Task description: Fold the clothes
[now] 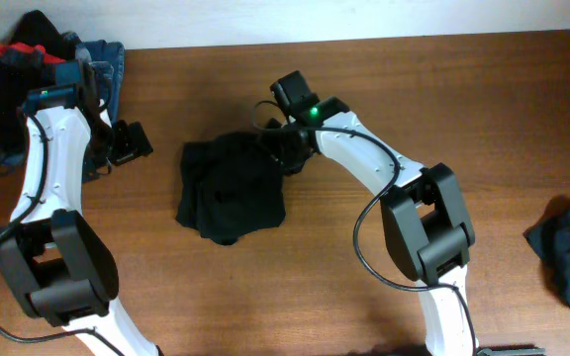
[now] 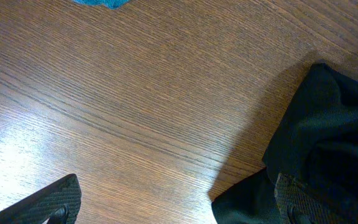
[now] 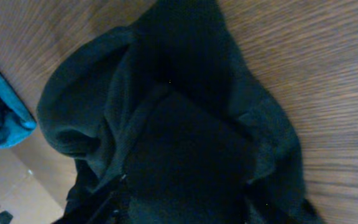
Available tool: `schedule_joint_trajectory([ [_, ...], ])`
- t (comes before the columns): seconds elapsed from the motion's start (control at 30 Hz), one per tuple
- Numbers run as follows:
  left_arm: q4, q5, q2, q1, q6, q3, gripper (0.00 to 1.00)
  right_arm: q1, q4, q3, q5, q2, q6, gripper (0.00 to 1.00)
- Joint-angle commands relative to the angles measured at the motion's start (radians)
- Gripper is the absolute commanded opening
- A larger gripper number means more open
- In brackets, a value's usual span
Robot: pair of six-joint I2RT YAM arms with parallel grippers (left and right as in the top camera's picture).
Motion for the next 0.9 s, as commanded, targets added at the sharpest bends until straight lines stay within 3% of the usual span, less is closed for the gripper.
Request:
schedule_joint_trajectory([
  [0.0, 0.003, -0.007, -0.011, 0.003, -0.01, 0.001, 0.99, 0.029, 0.034, -0.005, 0.046, -0.008, -0.087, 0.43],
  [0.13, 0.003, -0.007, -0.011, 0.003, -0.01, 0.001, 0.99, 0.04, 0.076, -0.005, 0.025, -0.008, -0.108, 0.14],
  [0.23, 0.003, -0.007, -0.011, 0.003, -0.01, 0.001, 0.99, 0.044, 0.125, -0.005, -0.016, -0.008, -0.132, 0.04],
  [0.53, 0.003, -0.007, -0.011, 0.003, -0.01, 0.001, 0.99, 0.063, 0.345, -0.005, -0.172, -0.008, -0.21, 0.04],
  [0.87, 0.003, -0.007, -0.011, 0.003, -0.01, 0.001, 0.99, 0.143, 0.48, -0.005, -0.176, -0.008, -0.3, 0.04],
])
